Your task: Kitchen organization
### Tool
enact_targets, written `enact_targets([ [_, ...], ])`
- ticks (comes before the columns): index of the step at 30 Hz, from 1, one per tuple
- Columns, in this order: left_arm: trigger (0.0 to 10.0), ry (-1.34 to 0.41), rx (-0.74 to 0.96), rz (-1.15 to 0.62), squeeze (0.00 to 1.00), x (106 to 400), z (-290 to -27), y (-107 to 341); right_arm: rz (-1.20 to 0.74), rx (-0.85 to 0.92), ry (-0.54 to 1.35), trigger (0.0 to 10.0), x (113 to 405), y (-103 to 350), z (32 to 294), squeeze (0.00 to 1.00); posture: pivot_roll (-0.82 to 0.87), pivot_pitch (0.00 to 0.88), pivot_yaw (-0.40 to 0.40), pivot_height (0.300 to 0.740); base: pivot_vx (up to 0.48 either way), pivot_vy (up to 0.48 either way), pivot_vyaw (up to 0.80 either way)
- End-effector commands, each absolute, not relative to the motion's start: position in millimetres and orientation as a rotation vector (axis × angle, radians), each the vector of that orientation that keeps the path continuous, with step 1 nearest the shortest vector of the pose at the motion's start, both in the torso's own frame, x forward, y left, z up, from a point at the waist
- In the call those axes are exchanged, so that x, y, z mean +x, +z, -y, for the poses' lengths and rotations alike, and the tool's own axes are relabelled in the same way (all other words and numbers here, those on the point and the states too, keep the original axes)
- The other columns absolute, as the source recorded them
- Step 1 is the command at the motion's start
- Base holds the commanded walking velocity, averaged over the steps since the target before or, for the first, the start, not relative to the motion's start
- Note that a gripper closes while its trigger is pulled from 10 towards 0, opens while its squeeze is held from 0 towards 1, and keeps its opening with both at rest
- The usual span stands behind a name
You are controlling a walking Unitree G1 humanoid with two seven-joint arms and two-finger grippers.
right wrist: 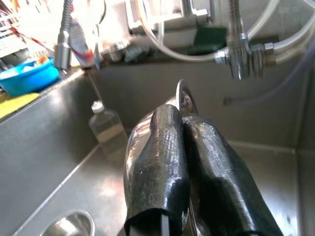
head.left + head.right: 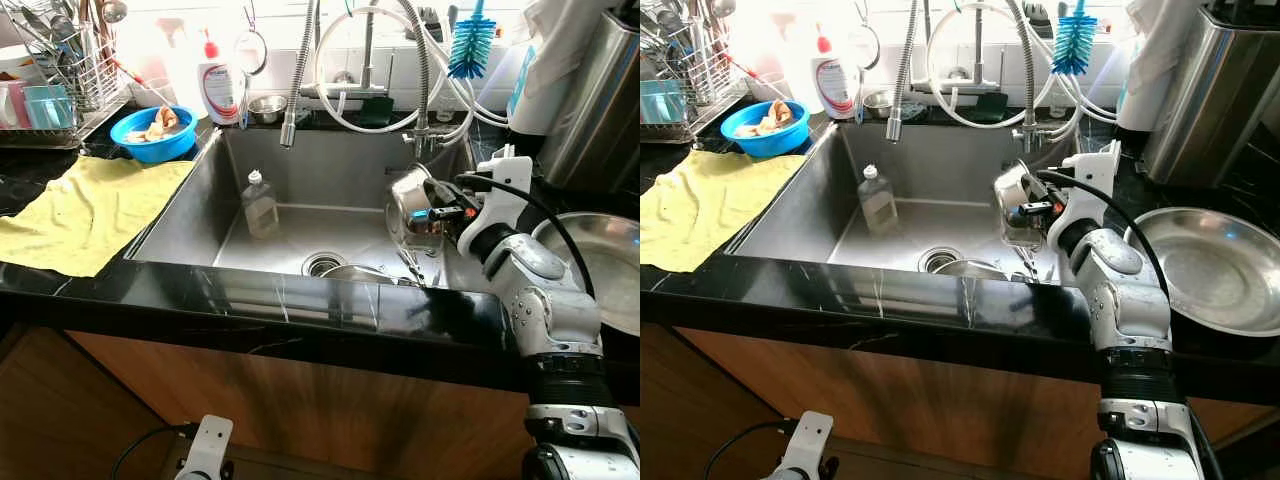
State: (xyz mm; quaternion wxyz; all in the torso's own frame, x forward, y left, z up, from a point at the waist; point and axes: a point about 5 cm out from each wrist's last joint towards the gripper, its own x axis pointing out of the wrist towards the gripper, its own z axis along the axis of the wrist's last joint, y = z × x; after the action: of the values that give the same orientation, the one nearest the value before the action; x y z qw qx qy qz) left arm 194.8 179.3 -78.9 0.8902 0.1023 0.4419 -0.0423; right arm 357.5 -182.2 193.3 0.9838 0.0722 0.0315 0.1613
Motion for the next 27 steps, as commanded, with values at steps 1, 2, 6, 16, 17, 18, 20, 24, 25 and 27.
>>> enact_targets([
  [1,10.0,-0.075,0.216,-0.914,0.00,196,-182,-78,-0.050,0.159,0.339,10.0,361,196,179,0.00,-0.20,0.000,0.056,0.740,0.000,0.000,0.00],
  [2,10.0,-0.075,0.215,-0.914,0.00,196,-182,-78,-0.064,0.156,0.330,10.0,362,192,180,0.00,-0.20,0.000,0.056,0.740,0.000,0.000,0.00],
  [6,10.0,-0.074,0.215,-0.915,0.00,196,-183,-78,-0.074,0.165,0.330,10.0,362,187,179,0.00,-0.19,0.000,0.056,0.740,0.000,0.000,0.00],
  [16,10.0,-0.075,0.216,-0.916,0.00,195,-183,-78,-0.099,0.162,0.326,10.0,365,180,179,0.00,-0.19,0.000,0.052,0.740,0.000,0.000,0.00],
  [17,10.0,-0.075,0.215,-0.916,0.00,195,-183,-78,-0.118,0.162,0.313,10.0,366,176,180,0.00,-0.19,0.000,0.051,0.740,0.000,0.000,0.00],
  [18,10.0,-0.074,0.215,-0.916,0.00,195,-183,-78,-0.131,0.165,0.300,10.0,366,172,181,0.00,-0.19,0.000,0.051,0.740,0.000,0.000,0.00],
  [20,10.0,-0.073,0.214,-0.916,0.00,195,-183,-79,-0.149,0.167,0.282,10.0,367,167,182,0.00,-0.19,0.000,0.050,0.740,0.000,0.000,0.00],
  [24,10.0,-0.072,0.214,-0.916,0.00,195,-183,-79,-0.152,0.167,0.255,10.0,367,165,184,0.00,-0.18,0.000,0.050,0.740,0.000,0.000,0.00],
  [25,10.0,-0.072,0.214,-0.916,0.00,195,-183,-79,-0.150,0.169,0.249,10.0,367,165,184,0.00,-0.19,0.000,0.051,0.740,0.000,0.000,0.00],
  [27,10.0,-0.075,0.216,-0.917,0.00,194,-183,-79,-0.143,0.173,0.235,10.0,368,166,186,0.04,-0.19,0.000,0.053,0.740,0.000,0.000,0.00],
])
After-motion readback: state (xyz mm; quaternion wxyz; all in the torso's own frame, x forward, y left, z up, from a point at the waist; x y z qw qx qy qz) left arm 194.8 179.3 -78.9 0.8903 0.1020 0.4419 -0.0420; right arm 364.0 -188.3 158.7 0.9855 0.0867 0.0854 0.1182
